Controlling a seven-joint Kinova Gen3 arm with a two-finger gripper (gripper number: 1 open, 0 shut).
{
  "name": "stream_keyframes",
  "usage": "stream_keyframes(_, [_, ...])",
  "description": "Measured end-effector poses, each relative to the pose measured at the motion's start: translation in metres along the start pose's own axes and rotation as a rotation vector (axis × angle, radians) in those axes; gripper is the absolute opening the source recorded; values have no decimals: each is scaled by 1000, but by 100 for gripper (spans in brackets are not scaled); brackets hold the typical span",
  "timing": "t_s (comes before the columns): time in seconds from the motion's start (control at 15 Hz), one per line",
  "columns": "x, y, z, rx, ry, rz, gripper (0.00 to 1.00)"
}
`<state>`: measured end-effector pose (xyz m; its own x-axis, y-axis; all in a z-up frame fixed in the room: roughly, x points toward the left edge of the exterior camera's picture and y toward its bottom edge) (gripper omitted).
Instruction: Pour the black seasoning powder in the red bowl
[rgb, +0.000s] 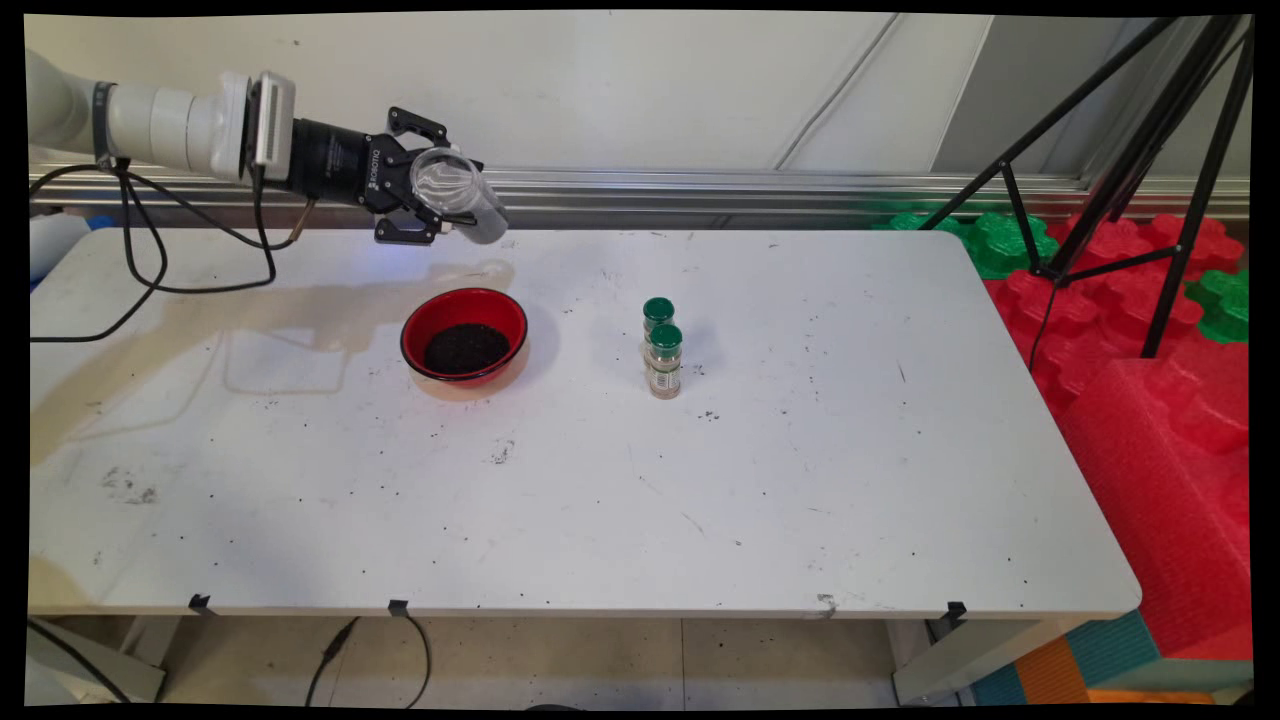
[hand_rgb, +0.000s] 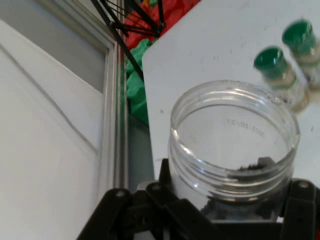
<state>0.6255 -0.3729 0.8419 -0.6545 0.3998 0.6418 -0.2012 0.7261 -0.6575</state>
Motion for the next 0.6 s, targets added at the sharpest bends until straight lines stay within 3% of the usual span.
stream_keyframes(0.6, [12, -17, 0, -32, 49, -392, 0])
